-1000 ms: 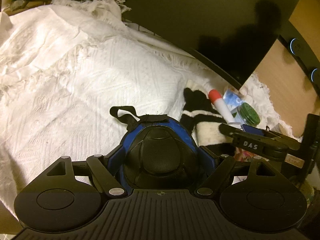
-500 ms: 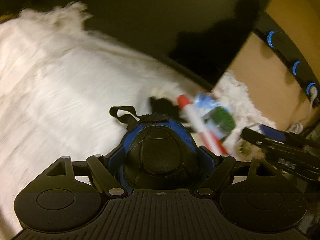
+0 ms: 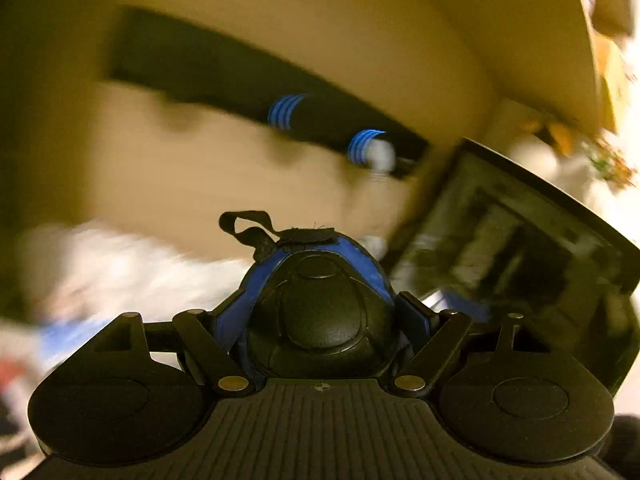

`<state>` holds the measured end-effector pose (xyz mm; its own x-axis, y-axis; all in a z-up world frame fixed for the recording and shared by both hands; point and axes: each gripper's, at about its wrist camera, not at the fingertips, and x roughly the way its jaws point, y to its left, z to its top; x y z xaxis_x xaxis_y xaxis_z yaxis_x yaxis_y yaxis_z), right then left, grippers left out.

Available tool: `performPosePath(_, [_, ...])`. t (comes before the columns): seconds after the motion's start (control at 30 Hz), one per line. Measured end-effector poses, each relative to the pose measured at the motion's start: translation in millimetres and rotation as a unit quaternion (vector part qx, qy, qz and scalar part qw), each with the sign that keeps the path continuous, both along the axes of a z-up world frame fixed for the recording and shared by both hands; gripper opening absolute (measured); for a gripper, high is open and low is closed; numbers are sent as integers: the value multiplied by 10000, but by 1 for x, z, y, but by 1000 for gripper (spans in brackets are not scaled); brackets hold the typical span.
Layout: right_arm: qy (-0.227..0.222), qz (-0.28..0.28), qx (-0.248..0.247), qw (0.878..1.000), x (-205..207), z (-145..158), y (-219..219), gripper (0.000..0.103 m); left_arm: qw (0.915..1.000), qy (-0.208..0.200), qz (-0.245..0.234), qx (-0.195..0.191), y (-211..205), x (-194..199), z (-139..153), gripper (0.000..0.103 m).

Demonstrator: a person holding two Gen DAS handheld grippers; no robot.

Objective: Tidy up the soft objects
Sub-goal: 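Lower the eye mask and plastic strip into the pink box and release both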

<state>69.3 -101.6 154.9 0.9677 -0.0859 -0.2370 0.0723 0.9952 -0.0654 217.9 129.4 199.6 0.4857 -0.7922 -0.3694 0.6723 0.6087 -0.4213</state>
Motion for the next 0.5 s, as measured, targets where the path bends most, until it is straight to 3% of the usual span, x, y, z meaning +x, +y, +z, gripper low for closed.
performPosePath(0.1, [124,-326,225,9991,4,-18,-30,62,9990,220,-400,16,-55,24,3,84])
performPosePath(0.2, [208,-513,277,9981,13,-40,-44,62,9967,629,-496,125,-102,45,-15,85])
performPosePath(0.3, [352,-610,299,9971,23,-66,-52,66,9929,930,-563,479,-143,56,-49,85])
performPosePath(0.33, [383,-604,329,9969,24,-75,-54,75,9910,987,-578,698,-154,57,-63,85])
performPosePath(0.43, [584,-623,394,9956,21,-100,-54,78,9829,1081,-410,1431,-171,56,-101,85])
performPosePath(0.5, [703,-610,541,9942,11,-113,-54,78,9819,1202,-360,1418,-167,54,-116,85])
